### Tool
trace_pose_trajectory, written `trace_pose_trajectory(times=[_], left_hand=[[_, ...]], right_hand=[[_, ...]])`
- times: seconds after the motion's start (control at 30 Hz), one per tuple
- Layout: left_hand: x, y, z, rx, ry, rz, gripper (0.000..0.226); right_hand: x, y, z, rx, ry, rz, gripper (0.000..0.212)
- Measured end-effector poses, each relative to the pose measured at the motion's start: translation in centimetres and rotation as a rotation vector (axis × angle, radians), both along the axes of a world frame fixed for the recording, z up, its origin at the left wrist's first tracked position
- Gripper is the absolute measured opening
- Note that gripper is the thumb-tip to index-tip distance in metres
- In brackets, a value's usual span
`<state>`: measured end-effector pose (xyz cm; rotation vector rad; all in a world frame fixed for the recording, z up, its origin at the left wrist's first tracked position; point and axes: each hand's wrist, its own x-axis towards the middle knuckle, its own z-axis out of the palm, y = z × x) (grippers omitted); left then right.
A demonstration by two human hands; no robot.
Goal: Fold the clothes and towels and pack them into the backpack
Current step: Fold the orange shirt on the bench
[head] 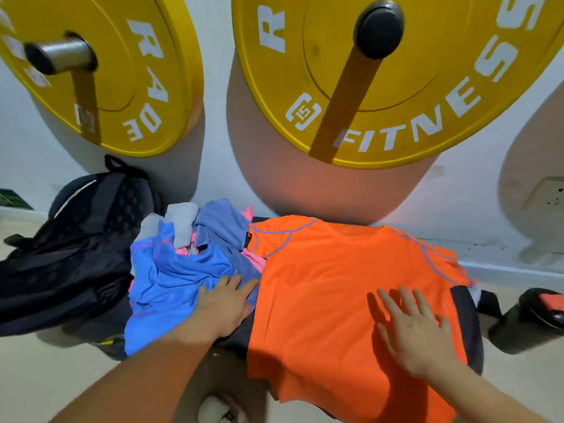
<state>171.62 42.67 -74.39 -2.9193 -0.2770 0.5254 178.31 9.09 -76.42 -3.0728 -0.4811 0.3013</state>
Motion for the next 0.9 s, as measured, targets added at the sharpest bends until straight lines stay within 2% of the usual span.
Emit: trace_pose_trajectory(times=[0.23, 0.33, 0.4, 0.43, 0.5, 0.6, 0.77, 0.9], left_hand=[[0.1, 5.1, 1.1, 0.319, 0.100, 0.065, 0.048], [2.3, 4.9, 1.9, 0.333, 0.287, 0.134, 0.047], [4.8, 4.2, 2.5, 0.303, 0.367, 0.118, 0.035], [6.2, 3.9, 2.7, 0.256, 0.323, 0.080, 0.025], [8.8, 3.7, 3.2, 0.114, 0.098, -0.014, 0.007], [12.6, 4.3, 2.0, -0.034, -0.170, -0.130, 0.014], [18.1, 5.4, -1.6, -0.250, -0.231, -0.062, 0.014], [20.2, 6.3, -3.3, -0.218, -0.259, 0.127, 0.017]], right_hand=[[0.0, 6.1, -0.7, 0.014, -0.035, 0.201, 0.058], [1.0, 9.6, -0.8, 0.065, -0.047, 0.270, 0.057], [1.7, 12.0, -0.9, 0.104, -0.035, 0.286, 0.057], [2.1, 13.2, -1.0, 0.120, -0.034, 0.289, 0.056], [2.7, 14.8, -1.5, 0.144, -0.014, 0.278, 0.056], [2.5, 15.6, -3.4, 0.159, 0.010, 0.260, 0.056], [2.0, 15.6, -4.3, 0.198, 0.004, 0.236, 0.055], [2.3, 15.8, -4.2, 0.205, 0.015, 0.236, 0.058]])
